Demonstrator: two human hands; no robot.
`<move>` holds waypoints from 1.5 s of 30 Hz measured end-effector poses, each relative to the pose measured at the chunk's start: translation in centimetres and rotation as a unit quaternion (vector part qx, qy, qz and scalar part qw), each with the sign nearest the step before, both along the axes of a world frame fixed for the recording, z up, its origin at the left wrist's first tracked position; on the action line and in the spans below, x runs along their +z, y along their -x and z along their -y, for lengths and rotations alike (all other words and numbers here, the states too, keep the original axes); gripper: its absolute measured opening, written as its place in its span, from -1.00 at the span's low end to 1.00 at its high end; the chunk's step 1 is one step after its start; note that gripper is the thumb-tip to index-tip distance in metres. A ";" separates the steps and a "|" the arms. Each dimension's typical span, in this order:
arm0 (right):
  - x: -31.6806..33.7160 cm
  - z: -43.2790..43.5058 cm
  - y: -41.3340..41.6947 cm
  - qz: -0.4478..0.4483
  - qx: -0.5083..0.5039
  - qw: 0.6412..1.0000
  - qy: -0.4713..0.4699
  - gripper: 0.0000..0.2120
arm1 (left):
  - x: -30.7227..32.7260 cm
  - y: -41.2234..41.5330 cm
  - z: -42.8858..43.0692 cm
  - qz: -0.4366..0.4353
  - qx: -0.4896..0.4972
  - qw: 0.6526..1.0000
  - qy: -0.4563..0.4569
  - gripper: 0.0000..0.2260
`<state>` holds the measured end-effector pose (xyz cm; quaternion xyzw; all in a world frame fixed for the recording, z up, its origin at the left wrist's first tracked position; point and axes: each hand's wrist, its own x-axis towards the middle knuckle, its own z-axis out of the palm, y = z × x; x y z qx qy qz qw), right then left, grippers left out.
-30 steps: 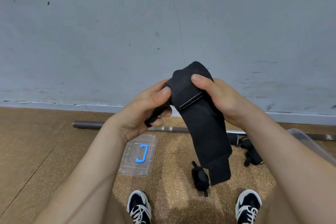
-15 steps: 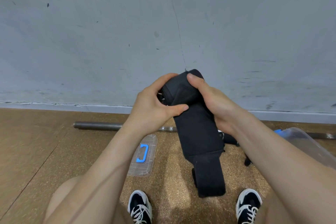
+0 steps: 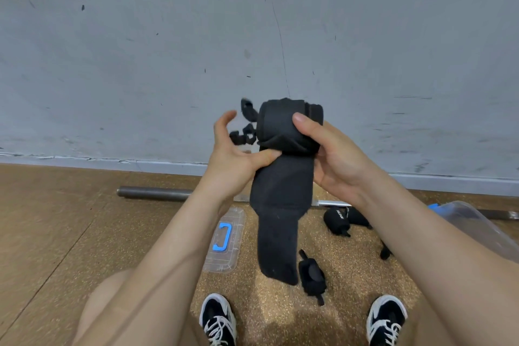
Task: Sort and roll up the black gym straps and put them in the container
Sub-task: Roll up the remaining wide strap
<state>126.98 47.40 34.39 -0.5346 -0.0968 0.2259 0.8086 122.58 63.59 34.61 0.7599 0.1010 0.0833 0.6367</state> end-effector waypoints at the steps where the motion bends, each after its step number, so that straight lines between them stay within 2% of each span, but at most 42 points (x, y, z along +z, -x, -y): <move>1: -0.1 0.0 -0.1 0.003 -0.007 1.000 -0.013 -0.44 | 0.0 0.1 0.2 -0.053 0.007 0.997 0.057 -0.33; 3: -0.2 0.0 -0.2 0.008 -0.019 1.000 -0.018 -0.42 | -0.2 0.2 0.5 -0.118 -0.012 0.981 0.155 -0.55; 5: -0.3 0.0 -0.3 0.013 -0.024 0.999 -0.016 -0.40 | -0.3 0.3 0.7 -0.128 -0.024 0.975 0.182 -0.76; 6: -0.3 0.1 -0.4 0.014 -0.027 0.999 -0.016 -0.41 | -0.3 0.4 0.6 -0.132 -0.020 0.972 0.193 -0.78; 9: -0.3 0.3 -0.6 0.020 -0.035 0.999 -0.016 -0.48 | 0.0 0.2 0.0 -0.111 0.012 0.965 0.239 -0.56; 13: -0.2 0.5 -0.9 0.031 -0.061 0.998 -0.012 -0.58 | 0.4 0.5 -0.5 -0.074 0.028 0.975 0.206 -0.42; 15: 0.0 0.9 -1.1 0.026 -0.074 0.997 -0.026 -0.60 | 0.6 0.8 -1.3 -0.031 -0.017 0.991 0.125 -0.34; 17: 0.1 1.3 -1.4 0.024 -0.080 0.996 -0.037 -0.61 | 0.6 1.1 -2.0 0.032 -0.053 0.992 -0.106 -0.28; 18: 0.2 1.5 -1.5 0.022 -0.079 0.996 -0.041 -0.61 | 0.5 1.1 -2.0 0.073 -0.066 0.968 -0.232 -0.28; 19: 0.2 1.5 -1.4 0.019 -0.073 0.996 -0.043 -0.60 | 0.3 1.2 -1.9 0.117 -0.076 0.937 -0.321 -0.30; 20: 0.2 1.5 -1.4 0.016 -0.064 0.997 -0.046 -0.57 | 0.0 1.1 -1.6 0.160 -0.087 0.912 -0.367 -0.33; 22: 0.2 1.2 -1.2 0.011 -0.044 0.998 -0.042 -0.47 | -0.5 0.7 -1.4 0.232 -0.108 0.879 -0.401 -0.52; 24: 0.0 0.9 -1.1 0.004 -0.026 0.999 -0.018 -0.42 | -0.6 0.4 -1.5 0.259 -0.117 0.859 -0.427 -0.70; 27: -0.2 0.8 -0.9 -0.024 -0.006 1.000 0.008 -0.52 | -0.1 0.6 -1.9 0.242 -0.134 0.845 -0.458 -0.71; 31: -0.1 1.0 -0.7 -0.073 0.027 0.997 -0.008 -0.59 | 0.2 1.0 -1.0 0.237 -0.116 0.812 -0.521 -0.68; 34: -0.4 0.8 -0.6 -0.051 -0.011 0.997 0.048 -0.69 | 0.0 0.9 -0.7 0.229 -0.131 0.790 -0.554 -0.69; 36: -0.6 0.8 -0.7 -0.035 -0.037 0.997 0.066 -0.77 | 0.3 1.2 -0.7 0.219 -0.156 0.809 -0.523 -0.66; 38: -0.5 1.1 -1.0 -0.015 -0.049 0.996 0.071 -0.79 | 0.7 1.5 -0.8 0.212 -0.166 0.842 -0.468 -0.63; 39: -0.4 1.2 -1.2 -0.008 -0.050 0.996 0.069 -0.79 | 1.0 1.6 -0.8 0.211 -0.171 0.845 -0.460 -0.63; 40: -0.3 1.4 -1.3 -0.001 -0.049 0.997 0.067 -0.77 | 1.2 1.6 -0.8 0.220 -0.178 0.838 -0.467 -0.65; 43: -0.5 1.5 -1.6 0.019 -0.041 0.995 0.089 -0.69 | 1.3 1.5 -0.8 0.282 -0.170 0.779 -0.533 -0.73; 45: -0.8 1.4 -1.6 0.036 -0.040 0.993 0.102 -0.67 | 1.2 1.6 -0.6 0.308 -0.166 0.754 -0.556 -0.85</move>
